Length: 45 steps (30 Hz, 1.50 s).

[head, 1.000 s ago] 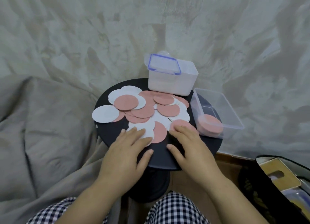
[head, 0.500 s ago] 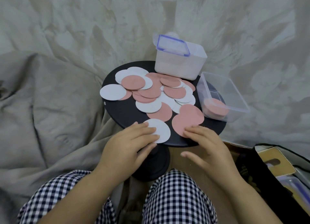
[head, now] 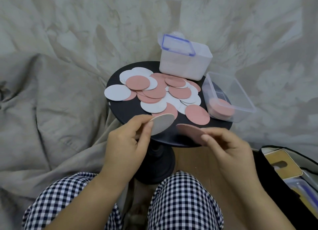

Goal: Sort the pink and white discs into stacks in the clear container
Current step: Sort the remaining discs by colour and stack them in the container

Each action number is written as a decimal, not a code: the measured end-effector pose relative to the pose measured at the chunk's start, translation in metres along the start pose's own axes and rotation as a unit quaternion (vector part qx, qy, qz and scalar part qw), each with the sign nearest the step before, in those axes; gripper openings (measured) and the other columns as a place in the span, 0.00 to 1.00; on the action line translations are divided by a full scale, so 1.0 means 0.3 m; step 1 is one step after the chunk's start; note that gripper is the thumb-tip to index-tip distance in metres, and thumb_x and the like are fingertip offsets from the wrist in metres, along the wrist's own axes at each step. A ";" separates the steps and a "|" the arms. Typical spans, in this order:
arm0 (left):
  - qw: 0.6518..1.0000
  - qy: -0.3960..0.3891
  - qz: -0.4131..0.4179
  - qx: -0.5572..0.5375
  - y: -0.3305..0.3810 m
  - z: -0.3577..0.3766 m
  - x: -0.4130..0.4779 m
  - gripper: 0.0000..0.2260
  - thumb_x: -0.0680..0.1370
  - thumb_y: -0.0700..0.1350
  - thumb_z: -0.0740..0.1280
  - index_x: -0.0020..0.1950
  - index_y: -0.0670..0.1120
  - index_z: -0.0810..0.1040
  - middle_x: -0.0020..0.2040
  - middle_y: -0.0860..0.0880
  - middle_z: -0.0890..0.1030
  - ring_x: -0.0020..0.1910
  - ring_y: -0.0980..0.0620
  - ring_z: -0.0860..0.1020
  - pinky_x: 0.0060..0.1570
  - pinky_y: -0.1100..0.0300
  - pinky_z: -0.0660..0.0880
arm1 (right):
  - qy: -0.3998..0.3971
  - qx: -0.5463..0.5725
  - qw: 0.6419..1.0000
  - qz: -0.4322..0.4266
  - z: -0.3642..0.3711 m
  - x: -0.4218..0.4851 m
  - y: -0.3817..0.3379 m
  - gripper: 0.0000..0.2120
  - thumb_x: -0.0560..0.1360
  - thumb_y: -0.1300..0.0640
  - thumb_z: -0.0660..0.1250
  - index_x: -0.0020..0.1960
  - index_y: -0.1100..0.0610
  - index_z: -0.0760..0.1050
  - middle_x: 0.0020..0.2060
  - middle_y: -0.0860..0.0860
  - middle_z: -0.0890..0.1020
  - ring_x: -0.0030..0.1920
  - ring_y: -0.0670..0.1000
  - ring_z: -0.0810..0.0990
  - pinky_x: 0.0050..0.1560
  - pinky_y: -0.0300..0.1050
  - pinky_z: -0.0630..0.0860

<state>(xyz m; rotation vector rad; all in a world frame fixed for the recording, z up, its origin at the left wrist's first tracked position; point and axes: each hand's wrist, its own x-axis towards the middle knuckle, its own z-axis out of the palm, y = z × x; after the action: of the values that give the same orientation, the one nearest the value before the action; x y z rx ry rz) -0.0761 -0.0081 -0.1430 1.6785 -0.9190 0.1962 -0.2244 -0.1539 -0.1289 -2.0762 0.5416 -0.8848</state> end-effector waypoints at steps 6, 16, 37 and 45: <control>0.972 -0.028 -0.169 -0.163 0.052 0.040 -0.007 0.05 0.76 0.48 0.64 0.48 0.55 0.79 0.44 0.60 0.83 0.45 0.61 0.81 0.46 0.61 0.79 | 0.018 0.177 0.976 0.125 0.049 0.040 -0.055 0.03 0.71 0.61 0.67 0.42 0.54 0.78 0.32 0.42 0.82 0.30 0.39 0.77 0.32 0.30 0.74; 0.965 0.040 -0.206 -0.157 -0.013 -0.029 -0.003 0.05 0.74 0.42 0.69 0.44 0.52 0.80 0.42 0.53 0.85 0.44 0.56 0.82 0.45 0.65 0.77 | -0.029 -0.112 0.993 -0.030 0.138 0.059 -0.028 0.07 0.72 0.46 0.67 0.50 0.44 0.77 0.48 0.36 0.78 0.51 0.38 0.75 0.53 0.33 0.72; 0.947 0.061 -0.245 -0.198 -0.032 -0.028 -0.010 0.02 0.75 0.42 0.67 0.45 0.48 0.77 0.42 0.52 0.85 0.44 0.55 0.83 0.46 0.55 0.78 | -0.027 -0.087 0.992 -0.091 0.080 0.007 0.019 0.04 0.72 0.52 0.67 0.45 0.48 0.80 0.41 0.38 0.81 0.45 0.39 0.78 0.48 0.28 0.71; 0.921 -0.053 -0.251 -0.294 0.015 -0.005 -0.010 0.03 0.76 0.39 0.65 0.48 0.43 0.77 0.39 0.48 0.85 0.39 0.53 0.83 0.37 0.62 0.79 | 0.041 0.138 0.987 0.078 0.119 0.027 -0.028 0.07 0.68 0.50 0.66 0.45 0.48 0.78 0.41 0.42 0.83 0.42 0.40 0.80 0.43 0.34 0.77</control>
<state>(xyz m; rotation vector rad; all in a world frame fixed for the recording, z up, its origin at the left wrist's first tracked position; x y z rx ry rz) -0.0808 -0.0056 -0.1409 1.3028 -0.5174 -0.4820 -0.1919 -0.1360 -0.1346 -1.7309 0.5807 -0.9015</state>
